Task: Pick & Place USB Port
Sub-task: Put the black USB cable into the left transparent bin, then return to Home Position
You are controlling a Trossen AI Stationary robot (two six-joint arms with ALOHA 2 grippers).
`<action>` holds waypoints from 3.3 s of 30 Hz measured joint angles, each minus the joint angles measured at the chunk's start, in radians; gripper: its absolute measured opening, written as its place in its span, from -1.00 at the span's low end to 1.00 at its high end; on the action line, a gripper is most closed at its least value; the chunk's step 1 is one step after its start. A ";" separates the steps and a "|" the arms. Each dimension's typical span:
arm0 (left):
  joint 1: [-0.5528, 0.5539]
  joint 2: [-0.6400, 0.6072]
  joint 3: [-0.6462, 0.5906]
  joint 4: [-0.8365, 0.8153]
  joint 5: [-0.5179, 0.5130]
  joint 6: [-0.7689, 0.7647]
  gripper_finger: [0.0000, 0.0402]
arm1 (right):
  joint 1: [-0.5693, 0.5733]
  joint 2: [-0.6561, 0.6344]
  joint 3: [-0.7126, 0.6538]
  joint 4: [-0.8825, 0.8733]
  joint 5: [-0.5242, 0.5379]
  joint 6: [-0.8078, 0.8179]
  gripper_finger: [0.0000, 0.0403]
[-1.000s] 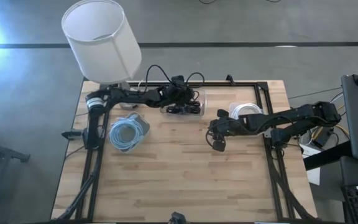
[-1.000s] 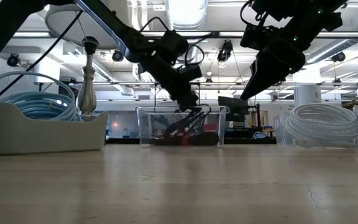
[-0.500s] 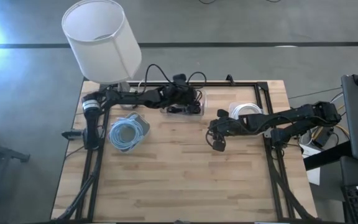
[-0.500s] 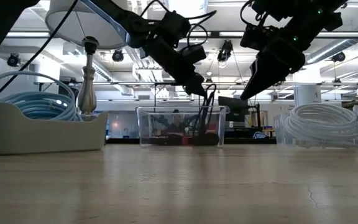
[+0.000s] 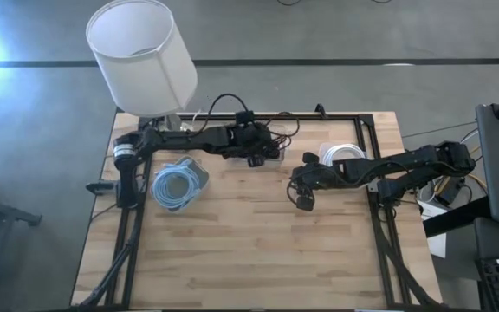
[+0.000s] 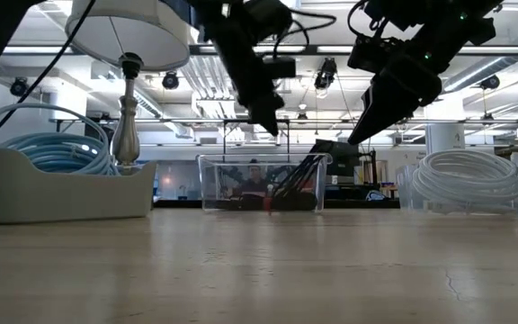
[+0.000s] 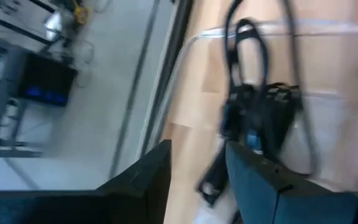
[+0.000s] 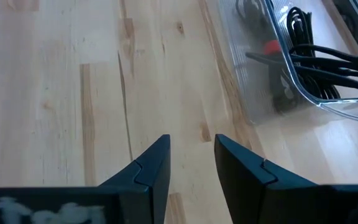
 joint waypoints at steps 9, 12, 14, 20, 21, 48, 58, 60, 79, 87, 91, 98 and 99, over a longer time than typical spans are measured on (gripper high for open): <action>-0.111 -0.135 -0.026 -0.041 0.030 -0.122 -0.27 | 0.000 -0.007 -0.001 0.004 0.059 -0.023 -0.37; -0.160 -0.217 -0.083 -0.044 0.030 -0.181 -0.29 | 0.000 -0.022 -0.001 0.011 0.164 -0.023 -0.38; -0.200 -0.280 -0.131 -0.038 0.028 -0.203 -0.30 | -0.002 -0.033 -0.003 0.034 0.292 -0.009 -0.40; -0.322 -0.441 -0.284 0.006 0.020 -0.257 -0.34 | -0.075 -0.013 -0.030 0.311 0.628 -0.008 -0.46; -0.342 -0.467 -0.307 0.025 0.018 -0.260 -0.35 | -0.098 -0.001 -0.033 0.330 0.610 -0.018 -0.48; -0.454 -0.680 -0.519 0.162 -0.091 -0.250 -0.36 | -0.298 0.375 0.218 0.373 0.200 0.004 -0.70; -0.459 -0.681 -0.519 0.160 -0.091 -0.235 -0.37 | -0.251 0.254 0.287 0.134 0.157 -0.042 -0.72; -0.467 -0.691 -0.519 0.146 -0.090 -0.215 -0.37 | -0.220 0.198 0.287 0.100 0.156 -0.053 -0.72; -0.493 -1.195 -0.972 0.431 0.087 -0.253 -0.37 | -0.085 -0.464 -0.254 0.523 -0.362 -0.196 -0.78; -0.492 -1.444 -1.207 0.622 0.086 -0.260 -0.37 | -0.085 -0.630 -0.455 0.726 -0.361 -0.128 -0.79; -0.492 -1.509 -1.313 0.710 0.110 -0.261 -0.37 | -0.085 -0.665 -0.531 0.803 -0.363 -0.101 -0.79; -0.491 -1.599 -1.423 0.764 0.119 -0.258 -0.37 | -0.085 -0.687 -0.583 0.827 -0.360 -0.078 -0.79; -0.491 -1.612 -1.432 0.767 0.121 -0.258 -0.37 | -0.085 -0.687 -0.587 0.827 -0.360 -0.076 -0.79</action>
